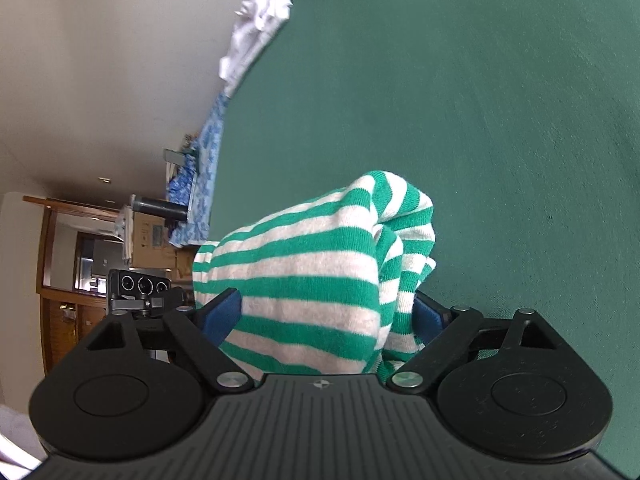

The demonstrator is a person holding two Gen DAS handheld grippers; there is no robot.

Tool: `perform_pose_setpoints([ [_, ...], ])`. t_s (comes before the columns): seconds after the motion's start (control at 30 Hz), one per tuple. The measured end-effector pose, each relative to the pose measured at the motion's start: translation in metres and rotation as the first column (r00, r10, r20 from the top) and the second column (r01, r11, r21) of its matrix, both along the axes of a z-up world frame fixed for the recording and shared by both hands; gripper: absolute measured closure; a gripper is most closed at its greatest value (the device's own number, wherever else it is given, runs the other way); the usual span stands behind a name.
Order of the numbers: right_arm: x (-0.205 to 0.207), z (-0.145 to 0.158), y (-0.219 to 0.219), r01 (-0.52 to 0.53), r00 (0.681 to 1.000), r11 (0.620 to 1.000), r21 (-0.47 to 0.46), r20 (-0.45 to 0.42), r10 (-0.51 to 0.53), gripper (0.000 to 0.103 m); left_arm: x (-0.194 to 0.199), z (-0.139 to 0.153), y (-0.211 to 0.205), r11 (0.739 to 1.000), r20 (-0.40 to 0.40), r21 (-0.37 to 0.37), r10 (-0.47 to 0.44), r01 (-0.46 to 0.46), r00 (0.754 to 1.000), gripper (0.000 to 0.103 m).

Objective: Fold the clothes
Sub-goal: 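Hold the bundle with both grippers and fold it over onto itself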

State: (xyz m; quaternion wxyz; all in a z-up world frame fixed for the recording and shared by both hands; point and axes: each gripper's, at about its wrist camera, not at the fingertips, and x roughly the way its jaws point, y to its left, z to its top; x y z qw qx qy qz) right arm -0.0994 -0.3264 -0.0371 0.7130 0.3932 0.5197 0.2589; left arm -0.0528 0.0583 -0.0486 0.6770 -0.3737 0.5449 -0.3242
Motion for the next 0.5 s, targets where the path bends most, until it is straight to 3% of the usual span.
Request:
perform_pose_setpoints([
  [0.1, -0.003, 0.001, 0.004, -0.005, 0.999, 1.0, -0.013, 0.041, 0.005, 0.015, -0.004, 0.003, -0.006, 1.0, 0.047, 0.026, 0.001, -0.002, 0.999, 0.003],
  [0.27, 0.001, 0.001, 0.006, 0.002, 0.999, 0.998, -0.063, 0.047, 0.001, 0.036, -0.013, 0.012, -0.023, 0.993, 0.129, 0.11, 0.022, -0.037, 0.991, 0.005],
  [0.33, 0.002, 0.001, 0.005, 0.011, 0.999, 0.998, -0.065, 0.036, -0.008, 0.039, -0.014, 0.013, -0.028, 0.988, 0.141, 0.138, 0.042, -0.062, 0.989, 0.016],
  [0.4, 0.003, 0.002, 0.004, 0.014, 1.0, 0.998, -0.069, 0.029, -0.012, 0.043, -0.011, 0.014, -0.03, 0.986, 0.144, 0.14, 0.071, -0.091, 0.987, 0.018],
  [0.5, 0.007, 0.01, 0.0, 0.02, 0.999, 0.998, -0.064, 0.032, -0.018, 0.047, -0.013, 0.026, -0.027, 0.983, 0.165, 0.129, 0.109, -0.131, 0.98, 0.032],
])
